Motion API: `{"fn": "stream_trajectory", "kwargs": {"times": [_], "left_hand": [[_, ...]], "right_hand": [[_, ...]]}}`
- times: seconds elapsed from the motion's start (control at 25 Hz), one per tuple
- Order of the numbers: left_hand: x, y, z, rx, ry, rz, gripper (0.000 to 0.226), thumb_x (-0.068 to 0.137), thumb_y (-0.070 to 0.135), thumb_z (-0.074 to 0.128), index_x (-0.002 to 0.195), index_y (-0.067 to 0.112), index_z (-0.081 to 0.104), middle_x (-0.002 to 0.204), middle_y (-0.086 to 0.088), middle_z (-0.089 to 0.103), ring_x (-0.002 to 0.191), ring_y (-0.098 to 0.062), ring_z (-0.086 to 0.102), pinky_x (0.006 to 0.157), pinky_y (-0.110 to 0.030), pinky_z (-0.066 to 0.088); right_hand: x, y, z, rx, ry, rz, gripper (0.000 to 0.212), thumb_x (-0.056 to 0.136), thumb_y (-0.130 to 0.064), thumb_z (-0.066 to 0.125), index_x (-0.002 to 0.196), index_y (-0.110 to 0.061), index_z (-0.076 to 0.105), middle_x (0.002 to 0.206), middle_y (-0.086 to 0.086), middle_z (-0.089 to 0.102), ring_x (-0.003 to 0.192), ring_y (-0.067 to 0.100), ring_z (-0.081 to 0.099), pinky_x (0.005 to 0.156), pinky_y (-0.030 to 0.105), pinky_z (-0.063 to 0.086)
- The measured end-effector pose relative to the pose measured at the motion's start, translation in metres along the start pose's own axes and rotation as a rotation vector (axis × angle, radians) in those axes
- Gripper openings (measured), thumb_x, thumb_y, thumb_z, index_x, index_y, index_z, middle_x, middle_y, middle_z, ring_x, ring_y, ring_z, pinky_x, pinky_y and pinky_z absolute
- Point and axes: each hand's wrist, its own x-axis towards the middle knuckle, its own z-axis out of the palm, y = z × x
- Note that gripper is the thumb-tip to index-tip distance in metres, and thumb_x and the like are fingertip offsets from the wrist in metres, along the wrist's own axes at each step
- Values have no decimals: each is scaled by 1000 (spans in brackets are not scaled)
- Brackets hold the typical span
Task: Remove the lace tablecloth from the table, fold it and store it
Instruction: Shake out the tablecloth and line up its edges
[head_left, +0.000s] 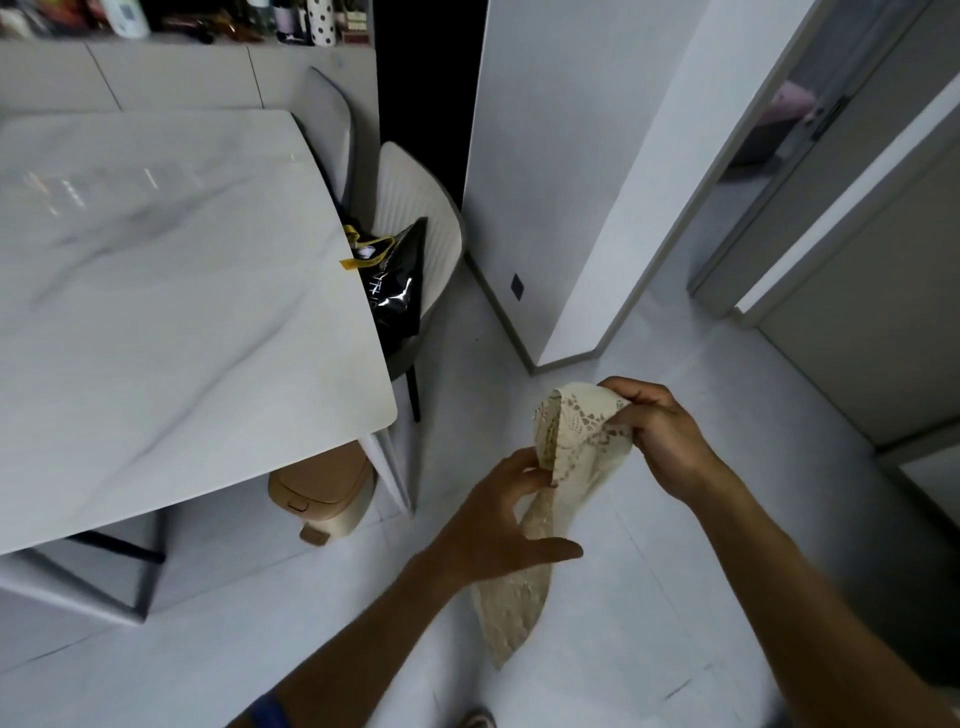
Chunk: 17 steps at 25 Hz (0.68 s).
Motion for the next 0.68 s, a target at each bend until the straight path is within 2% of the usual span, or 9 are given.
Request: {"fn": "stream_trajectory", "kwargs": {"times": [0.08,0.16,0.24,0.36,0.48,0.56,0.6,0.68], "left_hand": [[-3,4,19,-19,177,-39,60,71,56,76,118,22,62,123,12,52,114,-8,53,93,-34,54],[0,5,28,-32,293,-106,50,75,53,72,109,18,66,112,10,59,104,-5,58,88,-37,55],[7,4,32,-64,323,-156,37,80,42,74,107,17,69,113,5,65,106,-10,60,91,-42,53],[15,4,32,-87,362,-180,35,80,30,78,111,17,69,133,1,51,126,-19,46,104,-45,45],[11,6,23,-38,465,-64,31,81,38,74,111,41,63,137,15,39,133,-15,36,106,-40,43],[9,8,15,-17,476,-21,12,83,45,67,93,52,64,135,28,36,133,-3,33,104,-30,41],[10,8,10,-17,467,-5,3,83,46,65,84,49,64,137,28,38,133,1,32,104,-25,37],[18,8,3,-48,388,9,9,84,36,68,77,33,66,137,15,51,130,3,41,106,-23,37]], "right_hand": [[-2,-2,3,22,152,14,36,75,0,49,76,-25,75,72,-8,72,72,6,67,57,14,49],[-5,-4,5,43,239,14,46,78,5,44,73,-28,76,69,-11,71,67,0,67,55,13,51],[-11,-5,7,75,231,18,43,72,0,43,72,-28,76,69,-10,73,68,1,69,57,15,53],[-19,-7,3,126,197,27,41,61,-7,43,70,-27,77,69,-8,74,68,4,71,58,16,55],[-26,-4,-11,172,222,22,39,57,-7,44,70,-24,77,69,-6,74,67,8,71,56,16,53],[-31,-2,-20,233,267,34,40,55,-5,46,67,-26,78,66,-7,74,64,7,70,53,15,53],[-32,0,-24,270,289,46,39,56,-3,46,66,-25,78,66,-8,74,64,6,71,53,15,53],[-32,5,-30,319,300,63,39,65,7,46,73,-18,75,67,-7,75,68,9,71,56,17,54]]}}
